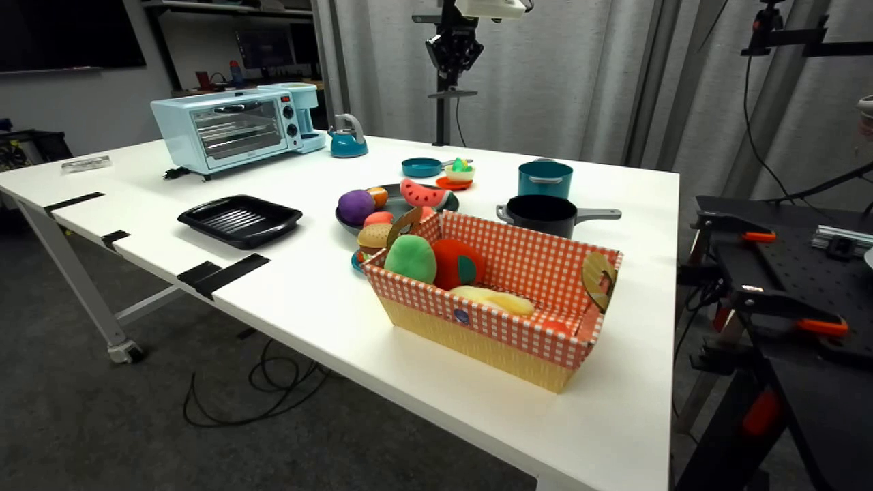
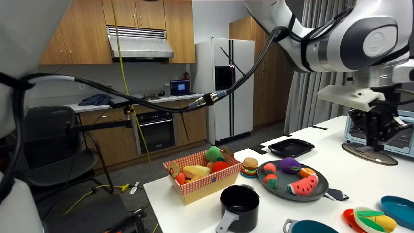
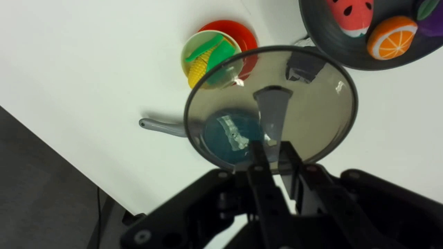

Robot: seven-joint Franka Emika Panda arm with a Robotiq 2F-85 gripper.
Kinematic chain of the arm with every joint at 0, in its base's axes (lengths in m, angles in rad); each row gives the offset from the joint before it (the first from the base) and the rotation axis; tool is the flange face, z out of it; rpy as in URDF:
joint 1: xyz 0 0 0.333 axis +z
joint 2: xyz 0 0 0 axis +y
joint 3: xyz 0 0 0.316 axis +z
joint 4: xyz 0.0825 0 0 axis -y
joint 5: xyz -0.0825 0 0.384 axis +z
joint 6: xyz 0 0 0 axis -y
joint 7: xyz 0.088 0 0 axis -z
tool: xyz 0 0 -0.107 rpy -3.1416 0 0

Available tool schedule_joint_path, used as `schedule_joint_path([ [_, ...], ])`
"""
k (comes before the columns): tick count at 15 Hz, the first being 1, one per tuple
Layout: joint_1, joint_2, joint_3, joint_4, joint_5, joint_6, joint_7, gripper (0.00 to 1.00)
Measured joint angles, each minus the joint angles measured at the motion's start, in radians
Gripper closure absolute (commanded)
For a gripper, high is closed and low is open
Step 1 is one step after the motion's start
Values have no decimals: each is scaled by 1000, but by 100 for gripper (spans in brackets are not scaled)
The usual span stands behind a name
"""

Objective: Remove the lid from the blue pot and place it on top of the blue pan

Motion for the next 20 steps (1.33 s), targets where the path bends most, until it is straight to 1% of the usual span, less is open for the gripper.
schedule_joint_path([
  [12, -25, 251, -29, 385, 0, -5, 142, 96],
  [16, -49, 299, -33, 453, 0, -20, 172, 96],
  [20, -75, 306, -33, 460, 0, -28, 177, 96],
])
